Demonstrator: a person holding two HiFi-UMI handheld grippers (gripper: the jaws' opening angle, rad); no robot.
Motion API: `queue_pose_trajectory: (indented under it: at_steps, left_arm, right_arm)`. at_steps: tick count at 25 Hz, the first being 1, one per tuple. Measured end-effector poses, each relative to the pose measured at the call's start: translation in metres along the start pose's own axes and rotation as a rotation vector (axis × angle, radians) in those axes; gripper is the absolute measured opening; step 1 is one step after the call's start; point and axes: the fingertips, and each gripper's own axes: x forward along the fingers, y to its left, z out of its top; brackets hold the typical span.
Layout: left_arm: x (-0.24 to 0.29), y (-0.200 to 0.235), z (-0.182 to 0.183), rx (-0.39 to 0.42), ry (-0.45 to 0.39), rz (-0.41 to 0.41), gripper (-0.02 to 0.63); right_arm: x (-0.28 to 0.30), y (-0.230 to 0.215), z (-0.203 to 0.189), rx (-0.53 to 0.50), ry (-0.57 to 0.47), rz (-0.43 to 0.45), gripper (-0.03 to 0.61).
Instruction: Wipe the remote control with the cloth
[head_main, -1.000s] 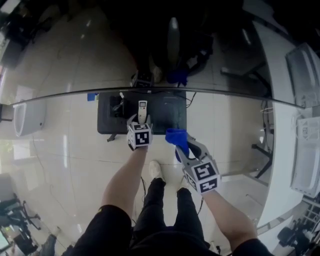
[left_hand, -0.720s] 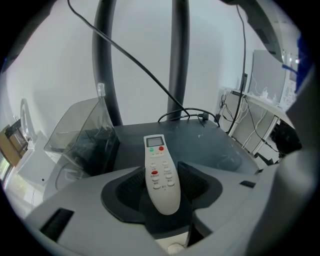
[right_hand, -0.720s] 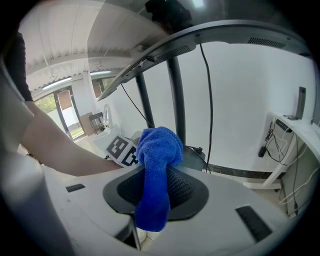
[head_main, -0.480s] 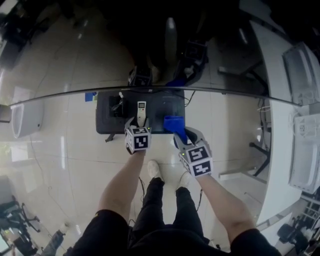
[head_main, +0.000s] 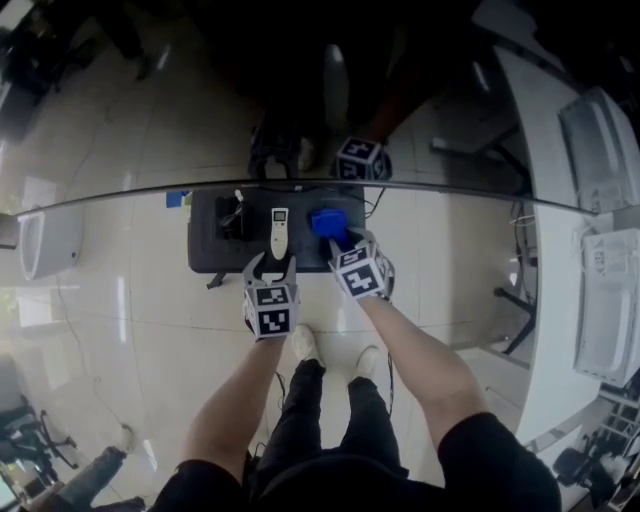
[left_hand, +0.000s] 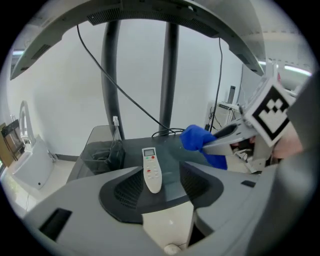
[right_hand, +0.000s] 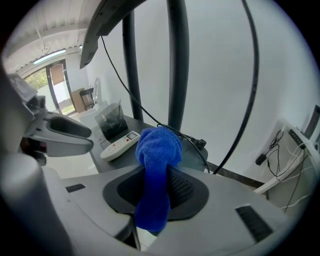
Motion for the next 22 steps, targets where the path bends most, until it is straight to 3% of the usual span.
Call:
queue_pose_trajectory:
  at_steps: [6, 12, 17, 22]
  left_arm:
    - [-0.013, -0.002, -0.004, 0.012, -0.010, -0.018, 0.232]
    - [-0.025, 0.000, -0.007, 0.037, -0.007, -0.018, 0.233]
    - [-0.056, -0.008, 0.020, 0.064, -0.071, -0.017, 0.233]
    - [-0.135, -0.048, 0.057, 0.060, -0.198, -0.059, 0.232]
  right_arm:
    - [0.046, -0.006, -0.019, -0.012, 0.081, -0.028, 0.118]
    - [0.040, -0.009, -0.015, -0.008, 0.061, -0.031, 0.163]
    - [-0.022, -0.006, 0.009, 0.000, -0.040, -0.006, 0.167]
    - [-0.139, 0.018, 0.029, 0.027, -0.184, 0.061, 0.167]
